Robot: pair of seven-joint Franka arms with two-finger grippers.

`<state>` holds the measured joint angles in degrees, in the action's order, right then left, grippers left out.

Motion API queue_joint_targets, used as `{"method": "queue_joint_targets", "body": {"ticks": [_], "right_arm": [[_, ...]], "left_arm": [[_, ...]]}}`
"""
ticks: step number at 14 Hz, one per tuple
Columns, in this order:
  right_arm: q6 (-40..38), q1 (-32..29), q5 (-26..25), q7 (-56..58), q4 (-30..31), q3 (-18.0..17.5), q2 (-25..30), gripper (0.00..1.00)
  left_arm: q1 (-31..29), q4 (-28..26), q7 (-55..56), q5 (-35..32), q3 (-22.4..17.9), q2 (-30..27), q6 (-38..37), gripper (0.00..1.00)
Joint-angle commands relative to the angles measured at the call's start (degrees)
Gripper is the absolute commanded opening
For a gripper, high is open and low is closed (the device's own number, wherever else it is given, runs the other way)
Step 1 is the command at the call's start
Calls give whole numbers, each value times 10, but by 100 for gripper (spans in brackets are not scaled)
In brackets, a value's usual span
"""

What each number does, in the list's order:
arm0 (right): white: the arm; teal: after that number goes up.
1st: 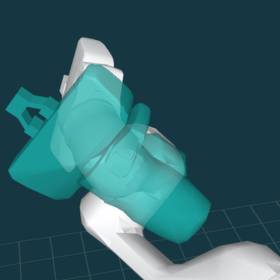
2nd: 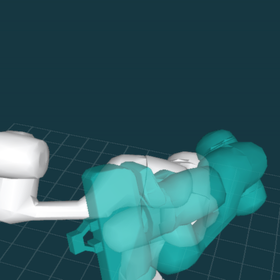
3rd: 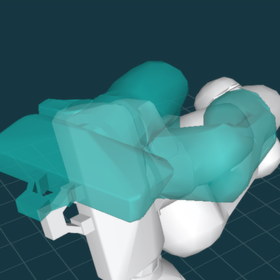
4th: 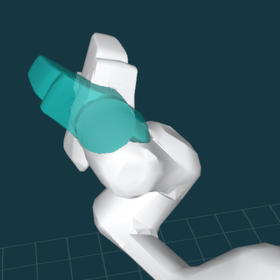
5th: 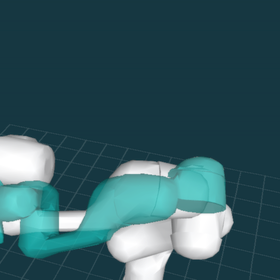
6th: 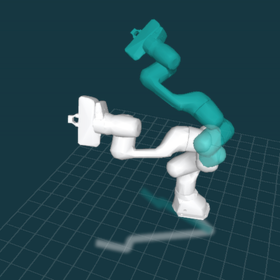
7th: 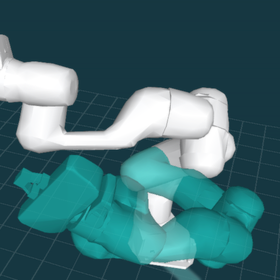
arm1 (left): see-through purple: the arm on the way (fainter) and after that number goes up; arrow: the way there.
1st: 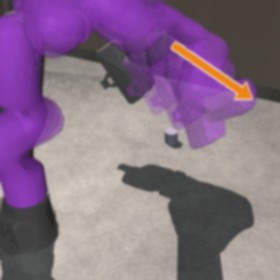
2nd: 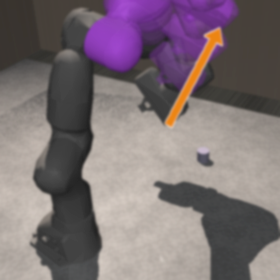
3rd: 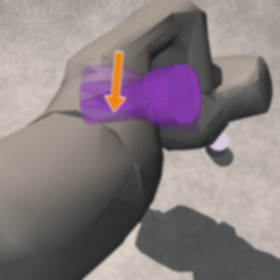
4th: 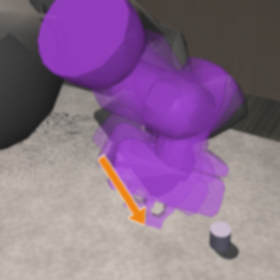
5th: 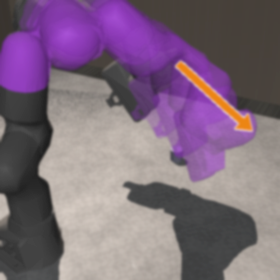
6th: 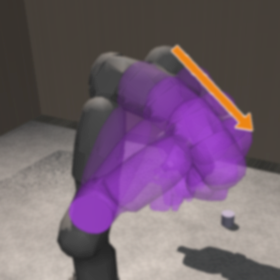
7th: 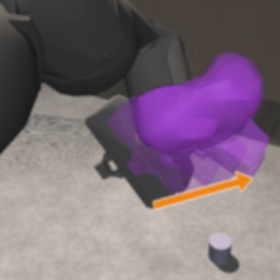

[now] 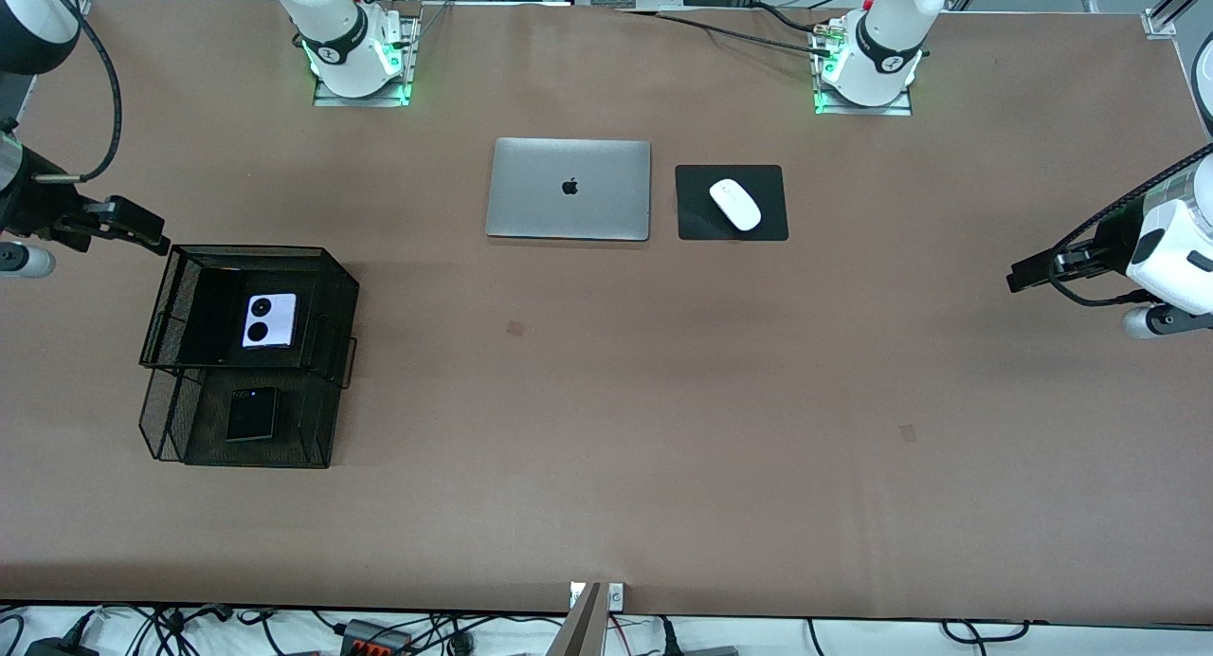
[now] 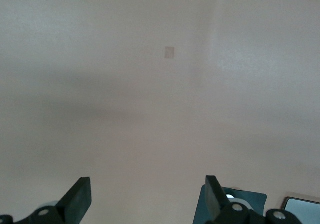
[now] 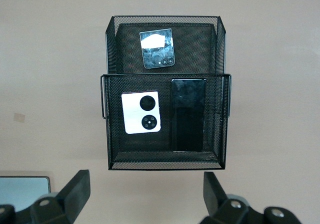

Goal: Place phones with both arms

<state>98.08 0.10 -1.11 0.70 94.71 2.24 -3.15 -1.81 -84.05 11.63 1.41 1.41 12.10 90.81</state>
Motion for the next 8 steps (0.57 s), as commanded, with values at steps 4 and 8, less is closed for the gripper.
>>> {"method": "queue_joint_targets", "body": {"ticks": [4, 8], "right_arm": [[-17, -10, -4, -2, 3, -11, 21, 100], [-25, -8, -11, 9, 7, -14, 23, 100]], "left_arm": [[2, -16, -16, 10, -6, -16, -3, 100], [1, -16, -16, 10, -6, -17, -3, 100]]}}
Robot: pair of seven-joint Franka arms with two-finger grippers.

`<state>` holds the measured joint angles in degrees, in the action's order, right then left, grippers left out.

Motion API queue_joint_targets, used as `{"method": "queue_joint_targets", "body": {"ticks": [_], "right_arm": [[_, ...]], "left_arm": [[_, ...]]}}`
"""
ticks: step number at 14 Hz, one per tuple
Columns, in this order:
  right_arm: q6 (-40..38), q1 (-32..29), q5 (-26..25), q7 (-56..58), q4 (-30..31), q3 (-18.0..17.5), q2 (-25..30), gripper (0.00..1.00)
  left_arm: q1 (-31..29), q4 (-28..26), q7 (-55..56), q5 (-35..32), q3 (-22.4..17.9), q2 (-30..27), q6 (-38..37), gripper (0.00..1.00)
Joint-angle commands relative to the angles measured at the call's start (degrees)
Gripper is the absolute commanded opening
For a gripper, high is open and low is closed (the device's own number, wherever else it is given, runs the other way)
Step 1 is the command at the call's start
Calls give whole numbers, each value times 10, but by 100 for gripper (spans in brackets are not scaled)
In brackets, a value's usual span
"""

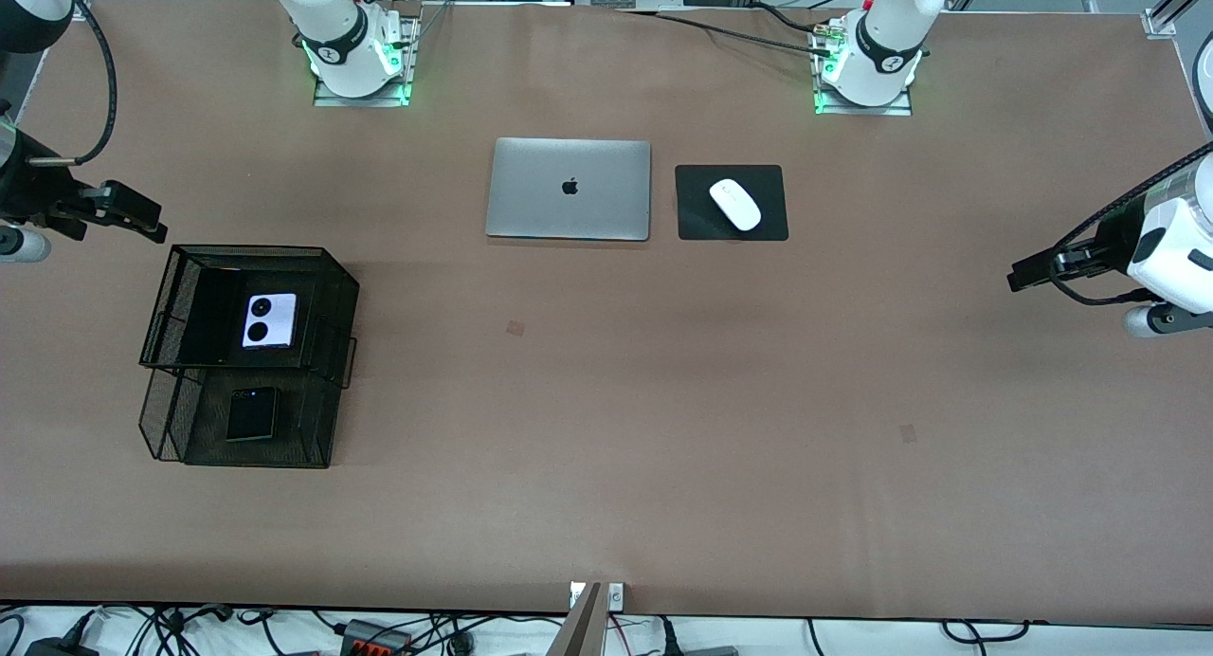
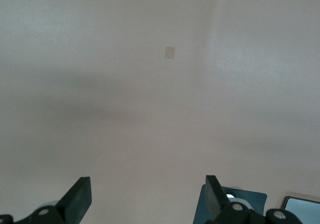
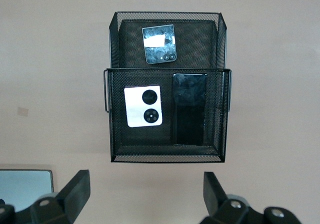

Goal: Place phones with both arms

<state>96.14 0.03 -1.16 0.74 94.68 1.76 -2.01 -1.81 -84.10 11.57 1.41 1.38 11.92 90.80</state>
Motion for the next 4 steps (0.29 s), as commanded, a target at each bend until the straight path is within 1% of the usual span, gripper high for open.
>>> {"method": "queue_joint_targets", "body": {"ticks": [1, 4], "right_arm": [[-3, -7, -10, 6, 9, -10, 10, 100], [-3, -7, -10, 2, 9, -11, 10, 100]], "left_arm": [[1, -15, -15, 10, -6, -15, -3, 100], [1, -15, -16, 10, -6, -15, -3, 100]]}}
